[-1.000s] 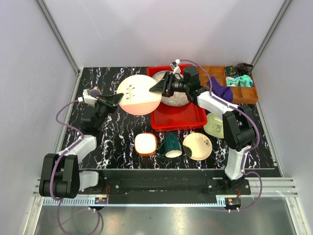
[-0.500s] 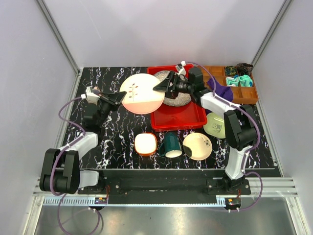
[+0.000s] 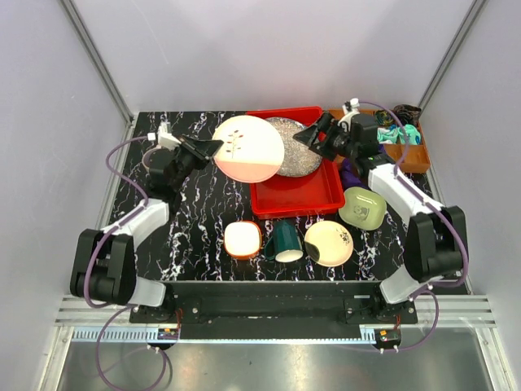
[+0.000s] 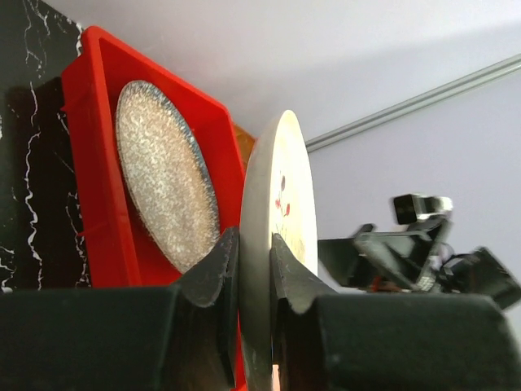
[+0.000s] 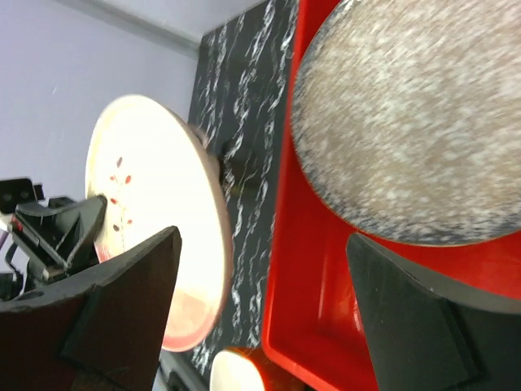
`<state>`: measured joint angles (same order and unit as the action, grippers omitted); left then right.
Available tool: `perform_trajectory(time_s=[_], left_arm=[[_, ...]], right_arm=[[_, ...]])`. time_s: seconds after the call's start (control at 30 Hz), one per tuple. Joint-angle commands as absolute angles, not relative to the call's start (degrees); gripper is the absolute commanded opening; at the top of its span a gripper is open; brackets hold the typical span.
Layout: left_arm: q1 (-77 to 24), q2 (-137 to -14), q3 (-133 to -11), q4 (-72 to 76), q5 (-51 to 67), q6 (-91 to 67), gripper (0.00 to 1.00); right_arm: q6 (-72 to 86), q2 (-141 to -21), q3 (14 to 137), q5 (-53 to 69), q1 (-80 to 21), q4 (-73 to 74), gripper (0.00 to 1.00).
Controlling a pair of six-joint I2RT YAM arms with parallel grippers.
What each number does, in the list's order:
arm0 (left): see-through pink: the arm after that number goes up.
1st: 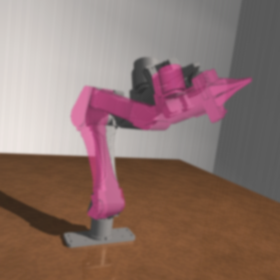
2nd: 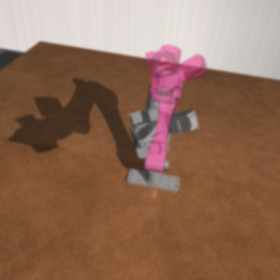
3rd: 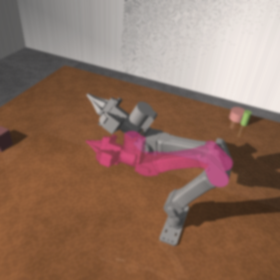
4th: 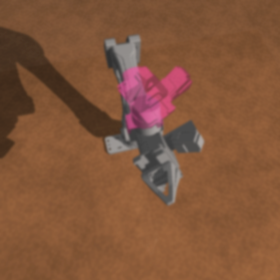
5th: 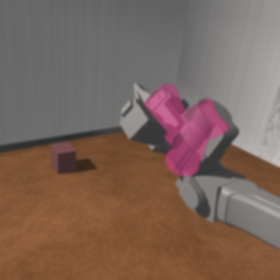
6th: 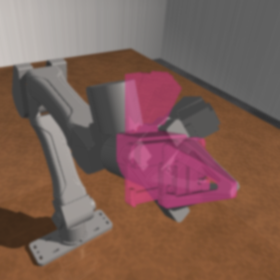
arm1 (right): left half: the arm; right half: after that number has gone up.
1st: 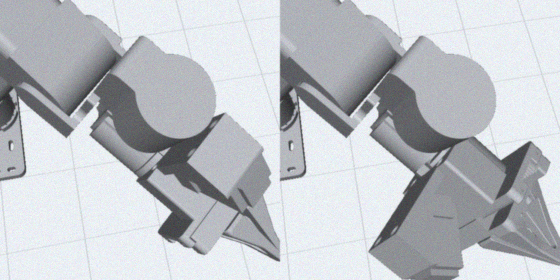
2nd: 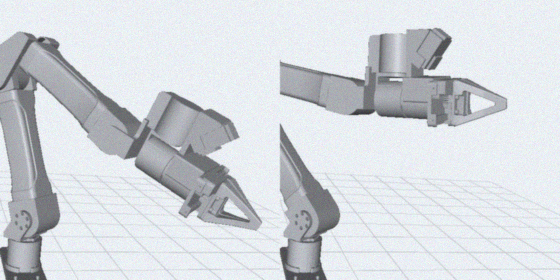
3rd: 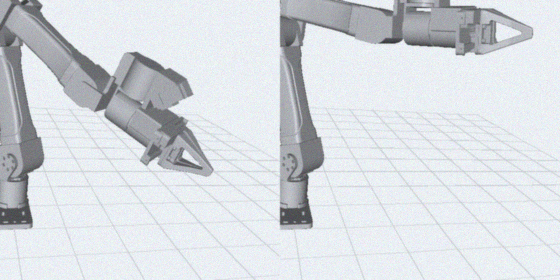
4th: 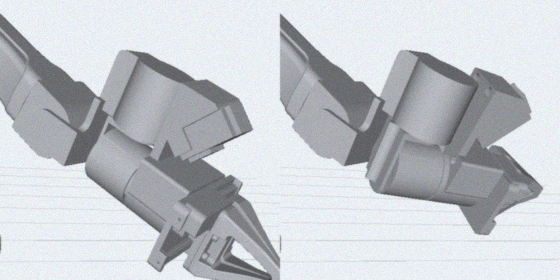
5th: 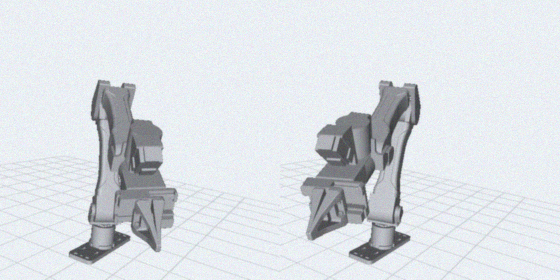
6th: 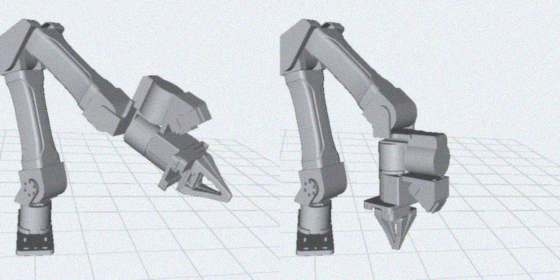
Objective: Place the mixed dishes into the plastic bin
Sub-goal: Place the plate in the plastic bin.
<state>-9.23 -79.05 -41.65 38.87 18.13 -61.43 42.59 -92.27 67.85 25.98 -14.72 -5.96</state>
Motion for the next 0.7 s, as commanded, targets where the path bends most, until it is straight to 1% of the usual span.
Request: perform_trajectory(time_s=[0.0, 0.27, 0.67], left_arm=[[-11.7, -82.2, -49.3, 42.6, 18.0, -58.8, 0.0], [-15.1, -91.8, -60.0, 38.1, 17.3, -55.3, 0.0], [-18.8, -106.3, -77.6, 33.1, 15.1, -54.8, 0.0]], right_arm=[[37.9, -85.2, 66.0, 17.0, -14.0, -3.1, 0.93], [34.5, -79.3, 63.5, 12.4, -13.6, 2.9, 0.94], [34.2, -70.8, 58.6, 11.8, -13.6, 5.4, 0.95]])
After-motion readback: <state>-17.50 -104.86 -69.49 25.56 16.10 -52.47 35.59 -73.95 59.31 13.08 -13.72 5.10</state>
